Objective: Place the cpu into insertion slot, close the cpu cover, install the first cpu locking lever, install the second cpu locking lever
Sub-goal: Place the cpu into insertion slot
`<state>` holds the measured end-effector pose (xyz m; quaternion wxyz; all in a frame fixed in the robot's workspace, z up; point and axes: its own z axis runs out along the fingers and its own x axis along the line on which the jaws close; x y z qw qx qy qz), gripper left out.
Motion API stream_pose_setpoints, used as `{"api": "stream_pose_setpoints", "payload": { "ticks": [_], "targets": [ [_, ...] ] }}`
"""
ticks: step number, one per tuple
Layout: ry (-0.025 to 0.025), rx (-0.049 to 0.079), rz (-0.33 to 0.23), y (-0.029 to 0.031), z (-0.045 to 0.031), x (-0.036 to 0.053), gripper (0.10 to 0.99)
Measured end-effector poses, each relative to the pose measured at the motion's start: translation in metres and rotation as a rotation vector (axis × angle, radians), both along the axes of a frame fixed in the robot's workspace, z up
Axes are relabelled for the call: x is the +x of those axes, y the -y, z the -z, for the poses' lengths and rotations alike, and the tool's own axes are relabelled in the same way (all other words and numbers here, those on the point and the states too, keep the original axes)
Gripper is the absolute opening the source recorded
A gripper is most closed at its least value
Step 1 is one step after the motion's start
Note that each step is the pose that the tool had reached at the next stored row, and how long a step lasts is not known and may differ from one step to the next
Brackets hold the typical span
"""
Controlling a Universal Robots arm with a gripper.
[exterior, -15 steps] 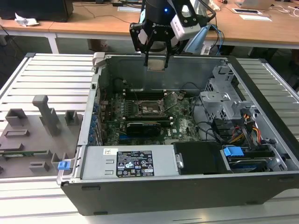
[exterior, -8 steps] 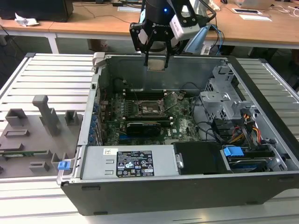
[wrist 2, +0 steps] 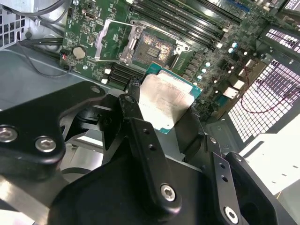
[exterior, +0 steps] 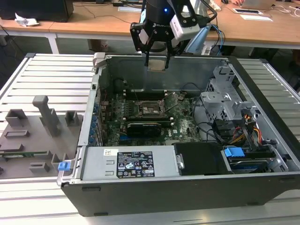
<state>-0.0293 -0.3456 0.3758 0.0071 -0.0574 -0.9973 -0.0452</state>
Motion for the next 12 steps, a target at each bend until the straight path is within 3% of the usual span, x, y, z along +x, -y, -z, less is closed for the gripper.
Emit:
{"api": "stream_pose_setpoints", "payload": {
  "ticks": [12],
  "targets": [
    [0.0,0.0,0.036,0.0,0.0,0.0,0.541]
  ]
}}
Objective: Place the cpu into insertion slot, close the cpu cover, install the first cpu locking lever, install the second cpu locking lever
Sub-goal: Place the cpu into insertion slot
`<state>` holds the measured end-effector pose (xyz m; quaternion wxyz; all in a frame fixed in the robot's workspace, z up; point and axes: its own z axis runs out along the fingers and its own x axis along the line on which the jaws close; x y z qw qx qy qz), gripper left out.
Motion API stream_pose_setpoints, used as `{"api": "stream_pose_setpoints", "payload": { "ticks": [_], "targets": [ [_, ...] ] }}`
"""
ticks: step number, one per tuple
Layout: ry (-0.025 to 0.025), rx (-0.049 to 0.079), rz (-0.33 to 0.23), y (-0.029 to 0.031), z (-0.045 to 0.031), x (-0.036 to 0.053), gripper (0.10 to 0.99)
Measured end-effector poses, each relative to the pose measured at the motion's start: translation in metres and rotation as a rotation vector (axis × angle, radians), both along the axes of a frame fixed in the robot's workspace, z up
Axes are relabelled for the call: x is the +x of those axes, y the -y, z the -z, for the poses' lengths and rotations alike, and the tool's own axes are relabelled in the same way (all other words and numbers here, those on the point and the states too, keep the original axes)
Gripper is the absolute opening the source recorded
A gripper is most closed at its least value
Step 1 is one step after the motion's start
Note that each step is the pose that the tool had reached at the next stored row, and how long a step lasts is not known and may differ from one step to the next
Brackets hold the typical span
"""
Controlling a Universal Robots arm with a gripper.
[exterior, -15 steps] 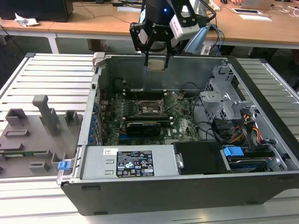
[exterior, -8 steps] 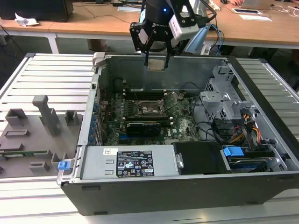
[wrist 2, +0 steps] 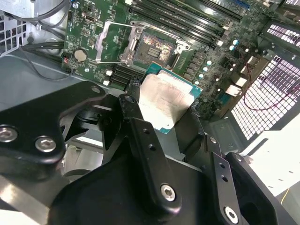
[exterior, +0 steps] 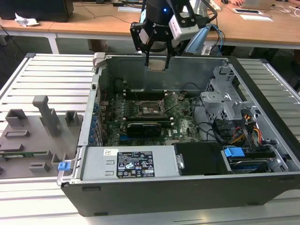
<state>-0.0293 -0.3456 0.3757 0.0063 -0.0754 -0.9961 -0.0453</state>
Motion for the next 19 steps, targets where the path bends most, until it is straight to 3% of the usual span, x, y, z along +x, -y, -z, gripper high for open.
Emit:
{"api": "stream_pose_setpoints", "payload": {
  "ticks": [19],
  "targets": [
    [0.0,0.0,0.045,0.0,0.0,0.0,0.541]
  ]
}}
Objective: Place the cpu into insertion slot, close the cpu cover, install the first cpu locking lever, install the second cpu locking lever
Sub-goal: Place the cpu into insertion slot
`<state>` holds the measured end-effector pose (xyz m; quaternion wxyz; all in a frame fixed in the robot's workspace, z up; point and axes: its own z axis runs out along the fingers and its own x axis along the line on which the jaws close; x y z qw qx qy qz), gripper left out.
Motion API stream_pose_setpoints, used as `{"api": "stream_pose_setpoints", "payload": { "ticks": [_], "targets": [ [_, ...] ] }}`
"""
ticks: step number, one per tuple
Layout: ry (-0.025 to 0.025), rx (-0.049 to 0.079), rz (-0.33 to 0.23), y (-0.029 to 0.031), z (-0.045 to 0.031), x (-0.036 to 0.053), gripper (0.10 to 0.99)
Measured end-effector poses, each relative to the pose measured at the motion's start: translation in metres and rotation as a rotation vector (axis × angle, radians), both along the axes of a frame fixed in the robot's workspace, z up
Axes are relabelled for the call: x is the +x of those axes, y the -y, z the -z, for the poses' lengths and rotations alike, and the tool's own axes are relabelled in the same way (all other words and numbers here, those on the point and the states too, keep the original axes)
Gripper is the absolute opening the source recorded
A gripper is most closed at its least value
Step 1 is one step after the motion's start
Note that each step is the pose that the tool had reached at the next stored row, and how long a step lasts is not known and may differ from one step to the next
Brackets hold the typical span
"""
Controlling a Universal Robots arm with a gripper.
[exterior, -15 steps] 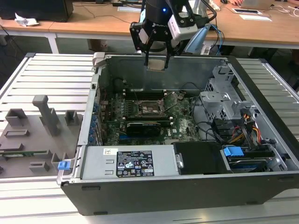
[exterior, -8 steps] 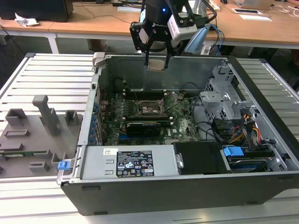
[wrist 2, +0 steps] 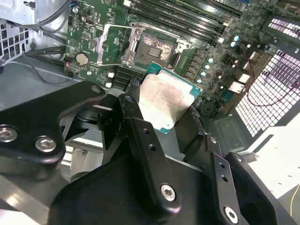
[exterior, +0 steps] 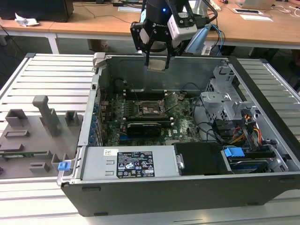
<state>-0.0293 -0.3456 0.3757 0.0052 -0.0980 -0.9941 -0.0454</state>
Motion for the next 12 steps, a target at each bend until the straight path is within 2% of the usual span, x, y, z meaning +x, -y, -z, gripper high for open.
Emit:
{"api": "stream_pose_setpoints", "payload": {
  "ticks": [12],
  "targets": [
    [0.0,0.0,0.022,0.0,0.0,0.0,0.541]
  ]
}}
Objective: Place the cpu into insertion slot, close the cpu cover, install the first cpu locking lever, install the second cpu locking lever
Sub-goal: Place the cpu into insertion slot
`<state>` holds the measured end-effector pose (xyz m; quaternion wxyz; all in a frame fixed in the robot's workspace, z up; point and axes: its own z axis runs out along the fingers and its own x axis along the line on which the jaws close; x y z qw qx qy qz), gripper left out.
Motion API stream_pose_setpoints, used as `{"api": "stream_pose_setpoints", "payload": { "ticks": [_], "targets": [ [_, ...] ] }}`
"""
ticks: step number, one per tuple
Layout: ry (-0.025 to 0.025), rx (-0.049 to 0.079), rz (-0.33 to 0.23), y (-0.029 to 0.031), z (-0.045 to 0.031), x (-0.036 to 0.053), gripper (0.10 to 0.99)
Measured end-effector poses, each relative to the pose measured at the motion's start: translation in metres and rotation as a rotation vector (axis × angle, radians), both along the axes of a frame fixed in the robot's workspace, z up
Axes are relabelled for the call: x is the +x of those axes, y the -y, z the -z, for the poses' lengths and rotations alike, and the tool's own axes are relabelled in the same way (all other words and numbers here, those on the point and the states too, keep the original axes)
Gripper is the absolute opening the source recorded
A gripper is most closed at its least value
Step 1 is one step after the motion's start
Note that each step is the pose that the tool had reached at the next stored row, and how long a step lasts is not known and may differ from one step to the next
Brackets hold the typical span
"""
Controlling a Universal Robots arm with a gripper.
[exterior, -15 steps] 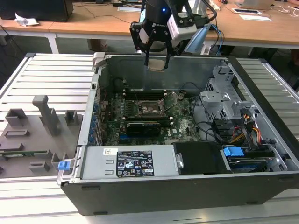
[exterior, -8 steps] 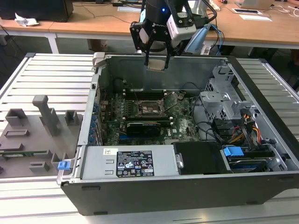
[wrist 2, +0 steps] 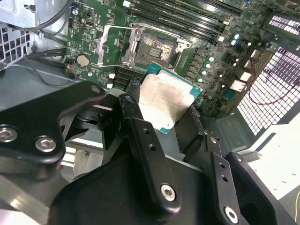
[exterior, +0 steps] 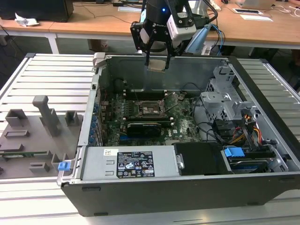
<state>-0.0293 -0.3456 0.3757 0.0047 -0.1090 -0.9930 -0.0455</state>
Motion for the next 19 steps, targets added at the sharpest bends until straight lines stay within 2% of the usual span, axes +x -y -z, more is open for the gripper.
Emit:
{"api": "stream_pose_setpoints", "payload": {
  "ticks": [19],
  "targets": [
    [0.0,0.0,0.033,0.0,0.0,0.0,0.541]
  ]
}}
